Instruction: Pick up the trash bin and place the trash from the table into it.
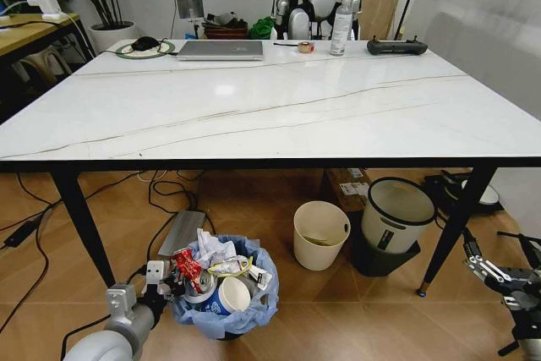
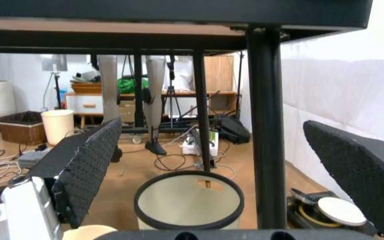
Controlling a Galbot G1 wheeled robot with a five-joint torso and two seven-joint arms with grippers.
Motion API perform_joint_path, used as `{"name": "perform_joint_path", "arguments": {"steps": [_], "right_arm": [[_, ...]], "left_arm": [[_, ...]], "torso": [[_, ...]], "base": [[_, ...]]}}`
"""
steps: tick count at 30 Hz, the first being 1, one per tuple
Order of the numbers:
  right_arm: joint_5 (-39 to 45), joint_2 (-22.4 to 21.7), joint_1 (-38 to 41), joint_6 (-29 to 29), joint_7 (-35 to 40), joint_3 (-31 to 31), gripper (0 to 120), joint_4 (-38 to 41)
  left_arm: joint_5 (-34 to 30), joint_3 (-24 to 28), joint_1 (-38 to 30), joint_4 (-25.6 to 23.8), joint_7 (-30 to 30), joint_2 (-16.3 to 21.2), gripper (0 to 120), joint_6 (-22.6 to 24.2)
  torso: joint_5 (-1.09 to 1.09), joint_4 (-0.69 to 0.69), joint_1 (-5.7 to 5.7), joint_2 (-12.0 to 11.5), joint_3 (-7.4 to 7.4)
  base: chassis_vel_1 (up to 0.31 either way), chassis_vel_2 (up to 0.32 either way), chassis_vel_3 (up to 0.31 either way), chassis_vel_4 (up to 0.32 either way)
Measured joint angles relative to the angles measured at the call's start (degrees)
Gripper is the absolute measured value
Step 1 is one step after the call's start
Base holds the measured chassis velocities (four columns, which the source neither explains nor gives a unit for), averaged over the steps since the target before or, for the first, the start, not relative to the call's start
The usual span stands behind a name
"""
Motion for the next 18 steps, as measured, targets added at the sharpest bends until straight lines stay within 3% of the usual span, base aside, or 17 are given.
{"name": "perform_joint_path", "arguments": {"steps": [18], "right_arm": [[0.00, 0.00, 0.00, 0.00, 0.00, 0.00, 100, 0.00]], "left_arm": [[0.24, 0.22, -0.60, 0.49, 0.13, -0.72, 0, -0.09]], "torso": [[0.00, 0.00, -1.22, -3.93, -2.71]], "base": [[0.000, 0.000, 0.000, 0.000]]}}
